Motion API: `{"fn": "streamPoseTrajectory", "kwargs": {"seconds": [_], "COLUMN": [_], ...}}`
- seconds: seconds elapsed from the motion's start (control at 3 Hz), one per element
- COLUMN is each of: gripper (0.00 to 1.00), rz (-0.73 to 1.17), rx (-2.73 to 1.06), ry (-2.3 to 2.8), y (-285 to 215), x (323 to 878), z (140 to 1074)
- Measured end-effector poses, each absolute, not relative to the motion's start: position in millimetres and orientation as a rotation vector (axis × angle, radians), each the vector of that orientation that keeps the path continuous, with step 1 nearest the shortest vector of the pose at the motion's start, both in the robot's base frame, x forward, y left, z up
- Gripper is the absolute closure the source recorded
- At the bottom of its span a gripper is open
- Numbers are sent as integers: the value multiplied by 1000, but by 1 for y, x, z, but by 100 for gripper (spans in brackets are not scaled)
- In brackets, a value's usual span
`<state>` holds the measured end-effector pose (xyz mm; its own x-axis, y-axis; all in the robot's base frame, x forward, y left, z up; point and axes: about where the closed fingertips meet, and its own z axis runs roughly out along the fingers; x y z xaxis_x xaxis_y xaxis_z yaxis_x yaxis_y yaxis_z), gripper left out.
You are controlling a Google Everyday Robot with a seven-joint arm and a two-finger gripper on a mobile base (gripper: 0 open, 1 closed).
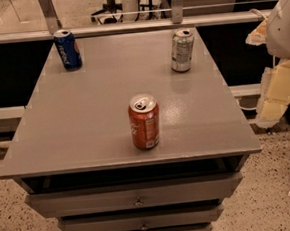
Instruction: Knock coke can over
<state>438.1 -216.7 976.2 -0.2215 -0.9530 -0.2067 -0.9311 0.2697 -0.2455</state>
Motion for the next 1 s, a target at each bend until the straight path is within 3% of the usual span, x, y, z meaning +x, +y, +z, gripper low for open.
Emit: {"fn": "streamPoseTrajectory", "kwargs": {"seconds": [0.33,1.0], "gripper": [0,0], "rz": [-99,303], "rx": [-1725,-1510], "ry": [2232,2121], "y": [-217,-162], "x": [438,463], "z": [976,923]}}
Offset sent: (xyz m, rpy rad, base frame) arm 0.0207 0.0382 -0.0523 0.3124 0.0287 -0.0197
